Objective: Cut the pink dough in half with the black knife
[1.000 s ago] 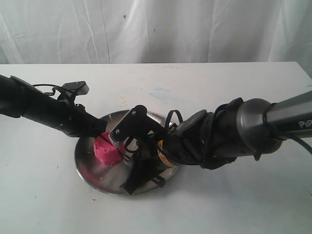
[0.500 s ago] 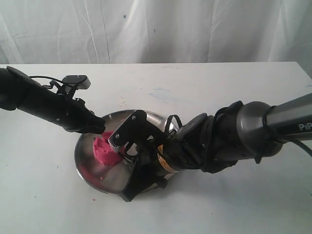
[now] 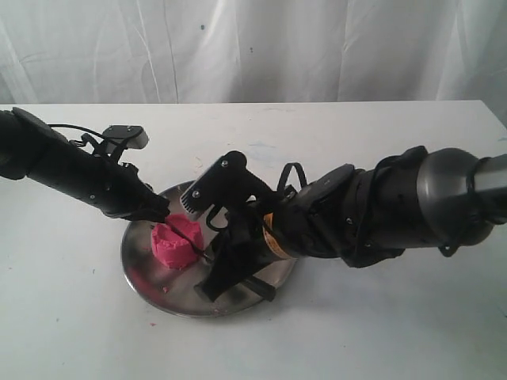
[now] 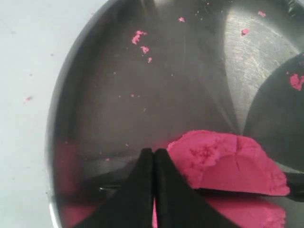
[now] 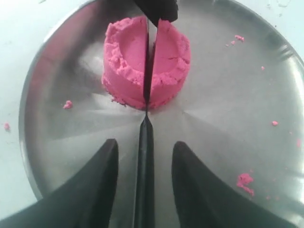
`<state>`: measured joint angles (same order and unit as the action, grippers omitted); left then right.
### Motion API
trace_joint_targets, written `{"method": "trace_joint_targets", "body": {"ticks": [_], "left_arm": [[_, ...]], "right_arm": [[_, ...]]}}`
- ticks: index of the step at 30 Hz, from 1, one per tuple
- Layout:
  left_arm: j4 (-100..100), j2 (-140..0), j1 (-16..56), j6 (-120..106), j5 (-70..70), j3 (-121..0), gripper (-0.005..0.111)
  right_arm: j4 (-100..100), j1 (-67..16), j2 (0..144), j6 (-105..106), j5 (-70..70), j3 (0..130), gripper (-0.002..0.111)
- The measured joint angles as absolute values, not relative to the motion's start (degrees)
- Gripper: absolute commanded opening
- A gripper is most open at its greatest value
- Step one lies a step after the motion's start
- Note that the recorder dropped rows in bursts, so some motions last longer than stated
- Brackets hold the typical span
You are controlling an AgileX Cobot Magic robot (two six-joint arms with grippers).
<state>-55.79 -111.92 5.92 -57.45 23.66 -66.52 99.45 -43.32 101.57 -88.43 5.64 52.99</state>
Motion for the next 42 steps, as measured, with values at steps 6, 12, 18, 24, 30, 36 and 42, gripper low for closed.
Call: {"method": "trace_joint_targets", "body": {"ticks": [6, 12, 18, 24, 30, 36, 42], "left_arm": [[-55.79, -111.92, 5.92, -57.22, 23.77, -66.52, 0.000], [-55.79, -111.92, 5.92, -57.22, 23.89, -66.52, 0.000], [-55.79, -111.92, 5.92, -57.22, 23.99, -66.52, 0.000], [-55.79, -111.92, 5.92, -57.22, 23.99, -66.52, 0.000], [-55.79, -111.92, 5.92, -57.22, 23.99, -66.52, 0.000], [-55.79, -111.92, 5.92, -57.22, 23.99, -66.52, 0.000], [-55.79, -111.92, 5.92, -57.10, 23.99, -66.52, 0.000]], "right_arm": [[99.45, -39.71, 101.33, -88.90, 9.51, 52.99, 0.037], [99.45, -37.28, 103.27, -88.90, 15.88, 53.57, 0.039], [99.45, -37.26, 105.61, -88.30, 16.97, 53.64, 0.044], [99.67, -37.26, 105.72, -86.95, 16.06, 53.64, 0.044], [99.67, -37.26, 107.38, -86.36, 16.06, 53.64, 0.044], [99.67, -37.26, 108.86, -85.73, 15.81, 53.64, 0.024], [99.67, -37.26, 108.86, -85.02, 15.26, 53.64, 0.006]]}}
